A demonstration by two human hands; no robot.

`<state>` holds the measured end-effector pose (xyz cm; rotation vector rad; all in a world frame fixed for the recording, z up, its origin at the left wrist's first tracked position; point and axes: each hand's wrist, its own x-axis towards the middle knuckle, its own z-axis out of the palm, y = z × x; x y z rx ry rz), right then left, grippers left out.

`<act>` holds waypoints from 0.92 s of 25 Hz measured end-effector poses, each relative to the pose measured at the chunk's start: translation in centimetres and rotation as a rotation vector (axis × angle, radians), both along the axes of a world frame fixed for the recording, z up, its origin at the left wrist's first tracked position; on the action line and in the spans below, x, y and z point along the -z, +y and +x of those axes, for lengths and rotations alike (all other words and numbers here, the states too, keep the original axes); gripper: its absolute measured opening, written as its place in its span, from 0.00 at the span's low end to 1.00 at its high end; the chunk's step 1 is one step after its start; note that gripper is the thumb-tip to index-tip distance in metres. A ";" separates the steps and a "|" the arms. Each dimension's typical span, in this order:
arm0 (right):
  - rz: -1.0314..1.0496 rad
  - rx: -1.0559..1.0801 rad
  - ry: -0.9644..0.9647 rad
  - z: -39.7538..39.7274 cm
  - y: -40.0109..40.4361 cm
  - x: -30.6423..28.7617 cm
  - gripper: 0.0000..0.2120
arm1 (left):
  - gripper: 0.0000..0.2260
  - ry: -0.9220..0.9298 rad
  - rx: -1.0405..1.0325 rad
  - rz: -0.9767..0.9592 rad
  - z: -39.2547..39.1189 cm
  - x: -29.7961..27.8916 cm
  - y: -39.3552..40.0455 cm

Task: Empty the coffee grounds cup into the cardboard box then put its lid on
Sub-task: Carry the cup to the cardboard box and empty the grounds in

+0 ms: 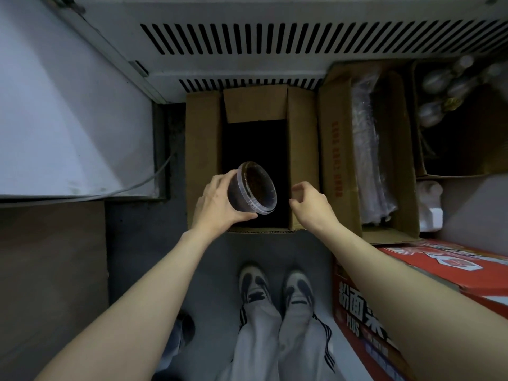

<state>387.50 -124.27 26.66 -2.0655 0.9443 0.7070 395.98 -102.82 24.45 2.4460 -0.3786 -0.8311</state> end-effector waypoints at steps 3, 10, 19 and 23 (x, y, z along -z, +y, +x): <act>-0.029 -0.024 0.016 -0.3 0.0 0.8 0.18 | 0.50 -0.029 0.084 0.126 -0.2 0.9 -0.9; -0.023 -0.065 0.053 -0.7 -0.3 2.4 0.18 | 0.49 0.018 0.103 0.259 -0.1 3.0 -1.4; 0.020 -0.091 0.078 -0.6 -0.2 3.4 0.17 | 0.50 0.179 0.082 0.387 0.4 4.3 -2.7; 0.035 -0.108 0.080 -0.6 -0.1 3.5 0.17 | 0.50 0.223 0.077 0.423 0.2 4.6 -2.3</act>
